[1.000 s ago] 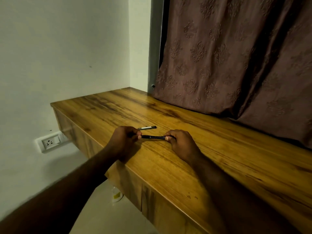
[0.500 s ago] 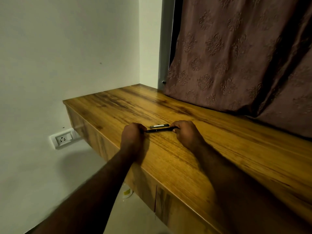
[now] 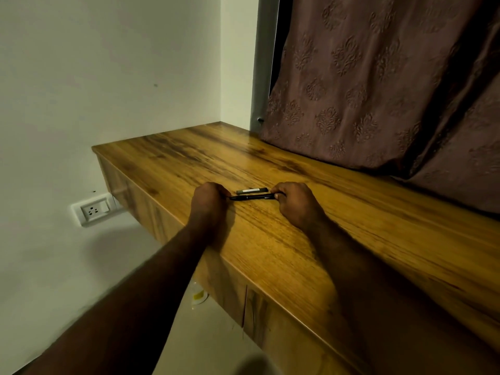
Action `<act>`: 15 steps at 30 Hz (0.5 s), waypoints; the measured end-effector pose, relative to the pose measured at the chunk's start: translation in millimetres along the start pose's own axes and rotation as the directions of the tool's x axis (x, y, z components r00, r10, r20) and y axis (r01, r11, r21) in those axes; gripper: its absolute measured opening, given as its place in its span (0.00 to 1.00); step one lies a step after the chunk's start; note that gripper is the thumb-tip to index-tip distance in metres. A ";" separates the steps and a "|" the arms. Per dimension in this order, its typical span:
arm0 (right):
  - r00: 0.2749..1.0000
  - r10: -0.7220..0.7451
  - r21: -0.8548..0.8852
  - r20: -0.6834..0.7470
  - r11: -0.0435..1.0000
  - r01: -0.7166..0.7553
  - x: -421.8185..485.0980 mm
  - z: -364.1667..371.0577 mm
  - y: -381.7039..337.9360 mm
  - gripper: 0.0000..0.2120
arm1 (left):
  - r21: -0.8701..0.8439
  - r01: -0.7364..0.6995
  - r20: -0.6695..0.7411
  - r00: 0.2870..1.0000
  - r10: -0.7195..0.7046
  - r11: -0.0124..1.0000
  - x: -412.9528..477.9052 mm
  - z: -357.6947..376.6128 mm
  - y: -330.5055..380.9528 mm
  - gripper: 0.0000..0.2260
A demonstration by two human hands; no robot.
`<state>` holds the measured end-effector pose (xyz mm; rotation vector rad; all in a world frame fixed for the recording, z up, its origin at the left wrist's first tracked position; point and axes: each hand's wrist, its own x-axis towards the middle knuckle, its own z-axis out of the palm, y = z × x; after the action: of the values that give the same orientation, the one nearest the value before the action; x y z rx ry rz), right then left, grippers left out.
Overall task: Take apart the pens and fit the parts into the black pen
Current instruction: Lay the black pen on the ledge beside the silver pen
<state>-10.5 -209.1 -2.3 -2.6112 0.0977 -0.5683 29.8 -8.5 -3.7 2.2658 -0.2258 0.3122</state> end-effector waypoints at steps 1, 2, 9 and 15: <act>1.000 0.006 0.000 0.003 1.000 -0.006 -0.1 -0.1 -0.5 0.11 | 0.000 -0.002 -0.002 1.000 0.002 1.000 0.1 -0.1 0.1 0.04; 1.000 0.008 0.003 0.003 1.000 -0.008 0.1 -0.2 -0.9 0.11 | 0.006 -0.010 0.005 1.000 0.010 1.000 0.2 0.1 -0.1 0.04; 1.000 0.007 0.029 0.012 1.000 -0.008 -3.1 -2.7 -2.7 0.11 | -0.008 -0.009 0.059 0.998 0.010 1.000 0.6 -3.8 3.7 0.04; 1.000 0.017 0.046 0.020 0.999 -0.018 -5.6 -6.2 -8.3 0.15 | -0.091 0.006 0.066 0.998 0.000 0.996 -3.0 -9.5 5.1 0.04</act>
<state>-18.4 -203.5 4.4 -2.5678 0.0999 -0.5326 24.1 -4.5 5.1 2.1876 -0.2661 0.2208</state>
